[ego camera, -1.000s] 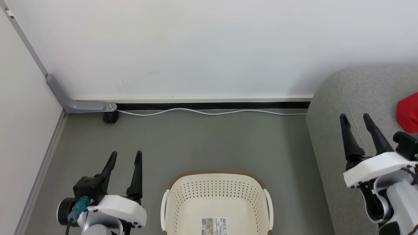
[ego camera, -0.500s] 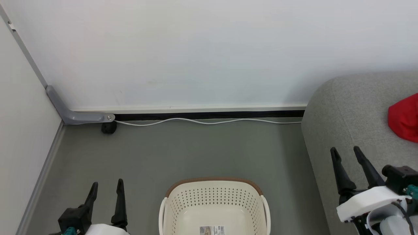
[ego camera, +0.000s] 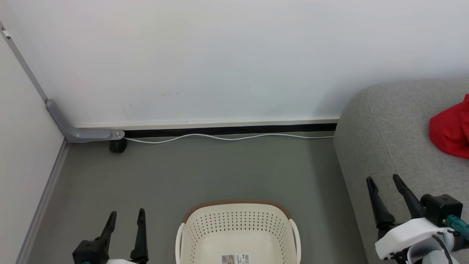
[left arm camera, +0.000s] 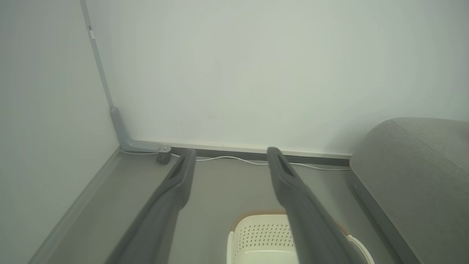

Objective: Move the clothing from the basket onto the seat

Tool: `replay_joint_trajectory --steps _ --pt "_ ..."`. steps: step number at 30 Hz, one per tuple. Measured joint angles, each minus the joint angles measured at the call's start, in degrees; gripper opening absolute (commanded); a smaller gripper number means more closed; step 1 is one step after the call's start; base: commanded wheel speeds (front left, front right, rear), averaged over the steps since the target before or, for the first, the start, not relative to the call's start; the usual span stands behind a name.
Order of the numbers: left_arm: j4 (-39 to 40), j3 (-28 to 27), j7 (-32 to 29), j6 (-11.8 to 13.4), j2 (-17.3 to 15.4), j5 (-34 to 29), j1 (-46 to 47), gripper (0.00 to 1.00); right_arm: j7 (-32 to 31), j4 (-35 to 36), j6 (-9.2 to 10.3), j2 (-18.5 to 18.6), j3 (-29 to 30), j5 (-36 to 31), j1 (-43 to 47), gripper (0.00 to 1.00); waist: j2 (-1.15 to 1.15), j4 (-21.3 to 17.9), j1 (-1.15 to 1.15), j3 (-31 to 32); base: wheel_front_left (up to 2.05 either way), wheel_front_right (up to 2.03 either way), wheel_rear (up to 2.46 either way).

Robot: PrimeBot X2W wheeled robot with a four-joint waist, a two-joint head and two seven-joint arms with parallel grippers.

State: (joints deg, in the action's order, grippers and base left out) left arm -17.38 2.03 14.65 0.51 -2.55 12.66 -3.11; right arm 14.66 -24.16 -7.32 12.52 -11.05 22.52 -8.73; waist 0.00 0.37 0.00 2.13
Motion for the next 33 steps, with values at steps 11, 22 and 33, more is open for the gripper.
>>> replay_joint_trajectory --steps 11,22,33 --pt "-1.02 0.58 -0.03 -0.77 0.3 0.08 -0.29 0.0 -0.01 -1.42 0.0 -1.01 0.58 -0.9 0.73 0.0 0.0 -0.24 0.0 -0.23 0.0 0.0 0.0" --pt "-3.41 0.48 -1.6 -0.97 1.0 4.43 -1.7 0.0 -1.27 -2.93 0.0 -2.75 1.09 2.82 3.67 0.0 0.0 -0.25 0.02 -0.22 0.0 0.0 0.0" --pt "-2.85 -0.14 -3.48 -1.49 0.98 12.04 -1.58 0.0 -3.13 -2.11 0.0 -3.38 2.85 9.62 3.67 0.0 0.0 -0.26 0.01 -0.56 0.0 0.0 0.0"
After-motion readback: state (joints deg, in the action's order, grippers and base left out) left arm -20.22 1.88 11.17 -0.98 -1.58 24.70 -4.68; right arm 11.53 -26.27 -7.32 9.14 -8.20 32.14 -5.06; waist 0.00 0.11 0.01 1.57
